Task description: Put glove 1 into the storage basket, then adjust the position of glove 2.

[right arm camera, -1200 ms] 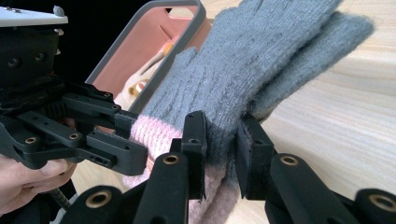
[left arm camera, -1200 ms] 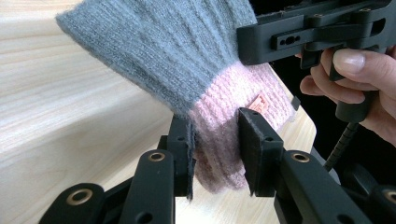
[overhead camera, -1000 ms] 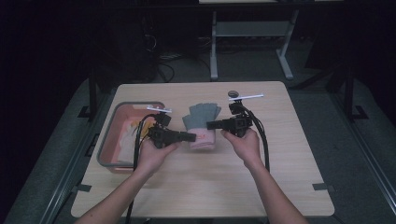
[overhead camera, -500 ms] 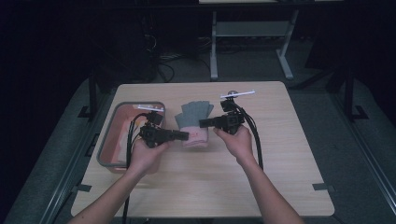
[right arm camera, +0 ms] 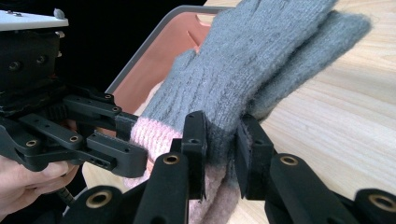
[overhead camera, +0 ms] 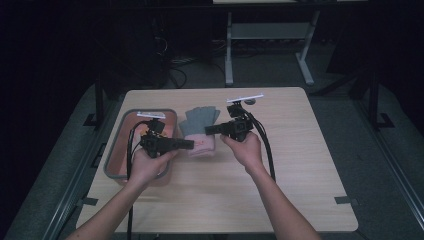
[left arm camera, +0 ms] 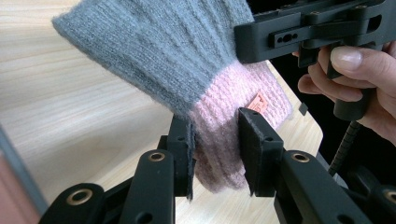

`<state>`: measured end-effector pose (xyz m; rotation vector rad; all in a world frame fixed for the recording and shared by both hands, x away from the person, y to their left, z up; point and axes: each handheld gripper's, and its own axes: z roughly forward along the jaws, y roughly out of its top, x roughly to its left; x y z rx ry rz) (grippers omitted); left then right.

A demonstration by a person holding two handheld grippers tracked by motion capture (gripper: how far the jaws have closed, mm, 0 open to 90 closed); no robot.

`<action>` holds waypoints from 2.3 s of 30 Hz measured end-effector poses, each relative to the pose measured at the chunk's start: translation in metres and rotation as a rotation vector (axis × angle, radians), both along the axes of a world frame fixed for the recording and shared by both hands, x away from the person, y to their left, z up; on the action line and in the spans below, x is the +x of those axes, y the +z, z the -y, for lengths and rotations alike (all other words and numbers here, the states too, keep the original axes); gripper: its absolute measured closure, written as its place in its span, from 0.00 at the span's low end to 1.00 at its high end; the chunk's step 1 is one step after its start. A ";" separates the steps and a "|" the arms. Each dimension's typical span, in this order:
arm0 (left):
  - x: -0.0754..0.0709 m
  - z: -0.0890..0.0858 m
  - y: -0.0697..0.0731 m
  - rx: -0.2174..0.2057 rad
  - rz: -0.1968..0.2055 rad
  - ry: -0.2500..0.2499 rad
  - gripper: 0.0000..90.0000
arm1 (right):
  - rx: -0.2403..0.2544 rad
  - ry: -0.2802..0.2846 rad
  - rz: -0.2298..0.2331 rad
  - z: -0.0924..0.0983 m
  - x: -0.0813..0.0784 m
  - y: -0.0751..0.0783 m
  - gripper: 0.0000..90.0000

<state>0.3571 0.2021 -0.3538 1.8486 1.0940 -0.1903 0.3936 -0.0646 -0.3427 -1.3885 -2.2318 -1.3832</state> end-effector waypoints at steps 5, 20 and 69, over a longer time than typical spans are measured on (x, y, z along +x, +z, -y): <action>-0.001 -0.008 0.003 0.001 0.007 0.004 0.75 | 0.006 0.009 -0.002 -0.007 0.002 0.001 0.84; -0.004 -0.032 0.010 -0.004 0.013 0.040 0.75 | 0.019 0.033 0.000 -0.033 0.008 0.008 0.84; -0.011 -0.110 0.015 0.018 0.013 0.144 0.75 | 0.035 0.108 0.006 -0.119 0.023 0.006 0.84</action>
